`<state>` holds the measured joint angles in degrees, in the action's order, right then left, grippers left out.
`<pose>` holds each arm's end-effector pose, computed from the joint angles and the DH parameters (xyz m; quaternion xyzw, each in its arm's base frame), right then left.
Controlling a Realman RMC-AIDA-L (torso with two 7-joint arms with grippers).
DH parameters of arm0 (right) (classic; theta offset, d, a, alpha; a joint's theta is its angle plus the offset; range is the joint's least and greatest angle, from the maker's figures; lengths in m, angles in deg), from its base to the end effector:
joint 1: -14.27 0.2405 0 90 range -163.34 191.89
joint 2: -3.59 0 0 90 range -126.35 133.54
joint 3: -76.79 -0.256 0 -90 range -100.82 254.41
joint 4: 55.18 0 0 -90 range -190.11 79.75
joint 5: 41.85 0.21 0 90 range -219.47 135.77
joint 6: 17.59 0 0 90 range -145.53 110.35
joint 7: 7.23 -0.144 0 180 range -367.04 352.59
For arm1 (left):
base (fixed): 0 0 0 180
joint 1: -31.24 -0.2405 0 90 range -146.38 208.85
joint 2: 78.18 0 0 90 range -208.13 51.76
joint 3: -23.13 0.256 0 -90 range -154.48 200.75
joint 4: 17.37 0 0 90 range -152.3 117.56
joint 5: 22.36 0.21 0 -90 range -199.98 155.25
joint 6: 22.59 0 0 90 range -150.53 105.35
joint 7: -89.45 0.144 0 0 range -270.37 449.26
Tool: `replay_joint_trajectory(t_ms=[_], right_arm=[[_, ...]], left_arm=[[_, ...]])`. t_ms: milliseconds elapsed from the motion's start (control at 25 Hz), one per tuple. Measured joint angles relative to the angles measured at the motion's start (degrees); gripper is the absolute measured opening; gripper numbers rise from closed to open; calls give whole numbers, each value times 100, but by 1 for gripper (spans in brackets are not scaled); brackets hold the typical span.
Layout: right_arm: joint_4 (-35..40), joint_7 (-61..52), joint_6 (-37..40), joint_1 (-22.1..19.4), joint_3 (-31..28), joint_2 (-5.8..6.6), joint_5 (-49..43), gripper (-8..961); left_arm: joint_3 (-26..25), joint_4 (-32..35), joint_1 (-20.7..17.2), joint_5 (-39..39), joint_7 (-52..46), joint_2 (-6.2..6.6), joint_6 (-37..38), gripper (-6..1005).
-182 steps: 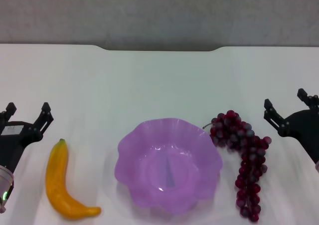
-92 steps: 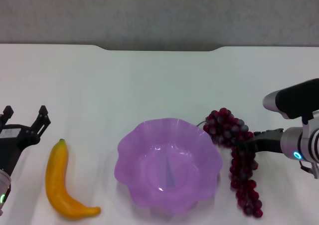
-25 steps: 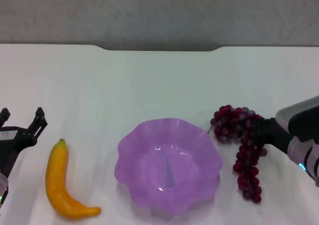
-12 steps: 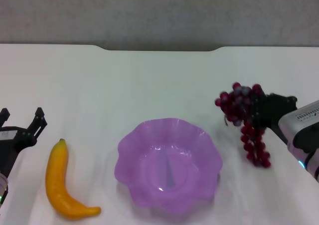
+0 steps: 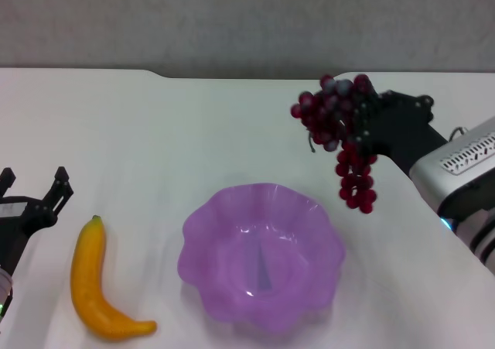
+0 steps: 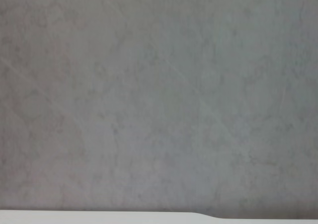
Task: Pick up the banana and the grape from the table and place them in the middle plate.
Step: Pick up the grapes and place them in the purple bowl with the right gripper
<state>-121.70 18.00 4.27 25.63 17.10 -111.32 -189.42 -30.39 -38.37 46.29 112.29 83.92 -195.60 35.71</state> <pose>0.1938 0.3472 -0.0375 -0.8078 0.0995 0.2184 0.5384 -0.3528 0.3007 -0.0202 -0.6732 -0.3024 -0.2724 0.6174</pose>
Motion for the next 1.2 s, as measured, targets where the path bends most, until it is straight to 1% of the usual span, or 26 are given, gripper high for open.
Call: replay_joint_trajectory(t_ms=[200,520,880,1200], right_arm=[[-128,1,5,169,207,-1,-18,58],[94,-42,9,449,668,-20,35,54],[265,-60,106,473,1214,-34,43,53],[627,-304,281,473,1456,-50,48,53]], left_arm=[[0,0,9,0,2,0,-4,892],[18,0,36,0,-6,0,-4,892],[9,0,59,0,-9,-9,-46,890],[0,0,65,0,-10,-9,-83,889]])
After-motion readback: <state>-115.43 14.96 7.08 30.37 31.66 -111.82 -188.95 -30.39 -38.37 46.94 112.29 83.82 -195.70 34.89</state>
